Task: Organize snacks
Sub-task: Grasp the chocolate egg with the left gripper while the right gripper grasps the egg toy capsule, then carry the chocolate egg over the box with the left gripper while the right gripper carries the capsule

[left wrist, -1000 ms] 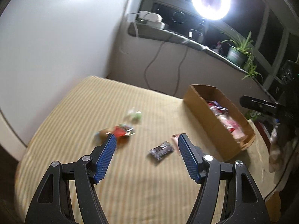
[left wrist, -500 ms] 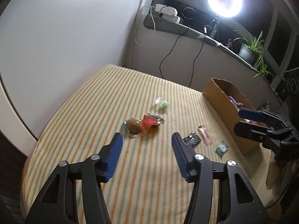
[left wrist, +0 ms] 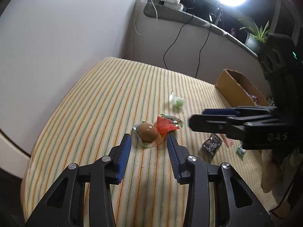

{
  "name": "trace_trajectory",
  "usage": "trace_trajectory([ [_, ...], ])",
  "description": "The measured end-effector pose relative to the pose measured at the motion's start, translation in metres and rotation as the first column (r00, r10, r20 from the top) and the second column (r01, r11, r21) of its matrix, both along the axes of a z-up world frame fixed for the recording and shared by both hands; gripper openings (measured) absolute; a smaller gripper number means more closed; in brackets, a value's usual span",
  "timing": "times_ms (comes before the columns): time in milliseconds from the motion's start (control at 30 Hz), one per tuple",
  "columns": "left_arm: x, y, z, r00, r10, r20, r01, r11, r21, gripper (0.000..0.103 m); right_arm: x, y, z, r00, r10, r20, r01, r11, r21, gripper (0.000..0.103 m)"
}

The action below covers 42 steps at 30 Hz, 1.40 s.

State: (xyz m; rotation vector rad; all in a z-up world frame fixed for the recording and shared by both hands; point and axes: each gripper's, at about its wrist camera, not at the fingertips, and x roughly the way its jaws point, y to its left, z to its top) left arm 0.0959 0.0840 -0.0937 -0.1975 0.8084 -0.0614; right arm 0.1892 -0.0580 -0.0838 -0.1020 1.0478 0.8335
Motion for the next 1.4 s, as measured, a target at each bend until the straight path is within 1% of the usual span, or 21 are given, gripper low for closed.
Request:
trace_trajectory([
  [100, 0.005, 0.001, -0.003, 1.000, -0.010, -0.010, 0.011, 1.000, 0.011, 0.036, 0.009, 0.011, -0.010, 0.999, 0.008, -0.033, -0.008, 1.000, -0.008, 0.054],
  [233, 0.011, 0.003, -0.006, 1.000, -0.019, -0.023, 0.019, 1.000, 0.013, 0.036, 0.017, 0.023, -0.022, 0.998, 0.018, -0.057, -0.019, 1.000, -0.024, 0.054],
  [267, 0.013, 0.003, -0.006, 0.999, -0.022, -0.025, 0.022, 1.000, 0.015, 0.034, 0.017, 0.025, -0.023, 0.998, 0.022, -0.064, -0.023, 0.999, -0.024, 0.054],
  [333, 0.016, 0.003, -0.008, 0.999, -0.027, -0.034, 0.028, 0.999, 0.022, 0.033, 0.019, 0.031, -0.028, 0.997, 0.032, -0.074, -0.034, 0.999, -0.030, 0.054],
  [433, 0.019, 0.002, -0.011, 0.998, -0.035, -0.049, 0.036, 0.999, 0.022, 0.033, 0.018, 0.037, -0.033, 0.997, 0.043, -0.068, -0.046, 0.997, -0.054, 0.050],
  [533, 0.020, 0.001, -0.012, 0.997, -0.044, -0.058, 0.046, 0.999, 0.026, 0.033, 0.020, 0.039, -0.034, 0.997, 0.045, -0.070, -0.049, 0.997, -0.052, 0.045],
  [600, 0.022, -0.001, -0.014, 0.997, -0.049, -0.062, 0.051, 0.998, 0.035, 0.033, 0.022, 0.043, -0.035, 0.997, 0.045, -0.070, -0.049, 0.997, -0.056, 0.040],
  [633, 0.023, -0.002, -0.014, 0.997, -0.051, -0.066, 0.053, 0.998, 0.038, 0.033, 0.022, 0.044, -0.035, 0.997, 0.046, -0.069, -0.050, 0.997, -0.058, 0.039],
  [700, 0.025, -0.003, -0.015, 0.996, -0.050, -0.068, 0.053, 0.998, 0.043, 0.029, 0.020, 0.047, -0.034, 0.997, 0.050, -0.061, -0.054, 0.996, -0.066, 0.037],
  [867, 0.028, -0.004, -0.016, 0.996, -0.053, -0.073, 0.057, 0.997, 0.052, 0.026, 0.019, 0.046, -0.032, 0.998, 0.052, -0.046, -0.056, 0.995, -0.077, 0.030],
  [1100, 0.027, -0.005, -0.015, 0.997, -0.047, -0.065, 0.051, 0.997, 0.064, 0.024, 0.011, 0.041, -0.029, 0.998, 0.056, -0.028, -0.058, 0.995, -0.080, 0.026],
  [1267, 0.022, -0.002, -0.014, 0.998, -0.033, -0.060, 0.036, 0.998, 0.060, 0.024, 0.005, 0.038, -0.028, 0.998, 0.066, -0.025, -0.067, 0.995, -0.080, 0.025],
  [1400, 0.018, 0.003, -0.012, 0.998, -0.015, -0.059, 0.019, 0.998, 0.065, 0.024, 0.002, 0.044, -0.031, 0.996, 0.090, -0.017, -0.092, 0.992, -0.087, 0.026],
])
